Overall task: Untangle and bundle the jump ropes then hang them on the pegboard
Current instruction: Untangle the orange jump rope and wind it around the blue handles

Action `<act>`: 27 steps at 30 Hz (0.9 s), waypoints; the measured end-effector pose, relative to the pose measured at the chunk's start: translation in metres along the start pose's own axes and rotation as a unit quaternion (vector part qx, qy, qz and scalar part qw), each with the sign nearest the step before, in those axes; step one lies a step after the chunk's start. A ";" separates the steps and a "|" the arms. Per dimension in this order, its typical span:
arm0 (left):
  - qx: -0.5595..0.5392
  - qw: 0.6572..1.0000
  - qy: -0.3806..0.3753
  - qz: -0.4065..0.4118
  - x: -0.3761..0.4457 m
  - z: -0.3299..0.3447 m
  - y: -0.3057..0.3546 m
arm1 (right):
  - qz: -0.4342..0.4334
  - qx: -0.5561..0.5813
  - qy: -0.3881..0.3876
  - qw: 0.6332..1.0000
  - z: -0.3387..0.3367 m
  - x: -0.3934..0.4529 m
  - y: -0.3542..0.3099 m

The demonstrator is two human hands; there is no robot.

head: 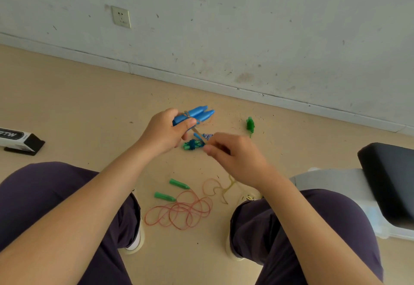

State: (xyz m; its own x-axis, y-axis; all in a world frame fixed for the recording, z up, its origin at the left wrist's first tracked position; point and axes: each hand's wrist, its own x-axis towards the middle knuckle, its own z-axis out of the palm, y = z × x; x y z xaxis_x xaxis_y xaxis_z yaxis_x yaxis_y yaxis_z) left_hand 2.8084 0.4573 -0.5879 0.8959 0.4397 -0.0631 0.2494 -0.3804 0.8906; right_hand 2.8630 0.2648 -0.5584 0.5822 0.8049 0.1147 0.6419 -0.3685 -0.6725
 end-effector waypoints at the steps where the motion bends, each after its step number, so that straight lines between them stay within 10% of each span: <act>1: 0.005 0.999 -0.042 -0.002 -0.001 -0.003 0.000 | -0.025 -0.004 0.025 0.999 -0.004 0.001 -0.001; 5: -0.029 0.970 -0.240 0.028 -0.012 0.000 0.011 | -0.030 0.002 0.127 0.991 -0.025 0.007 0.009; 10: -0.039 0.936 -0.348 0.047 -0.023 0.005 0.022 | 0.073 0.066 0.051 0.994 -0.016 0.004 0.013; 27: -0.150 0.959 -0.234 0.059 -0.026 0.000 0.018 | 0.140 0.308 -0.014 0.941 -0.021 0.004 0.010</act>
State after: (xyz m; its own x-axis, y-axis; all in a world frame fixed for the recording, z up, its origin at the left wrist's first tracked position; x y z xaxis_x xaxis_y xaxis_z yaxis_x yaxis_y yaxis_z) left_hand 2.7893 0.4392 -0.5701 0.9957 -0.0313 -0.0877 0.0832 -0.1238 0.9888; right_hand 2.8825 0.2547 -0.5496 0.6669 0.7312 -0.1434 0.0496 -0.2356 -0.9706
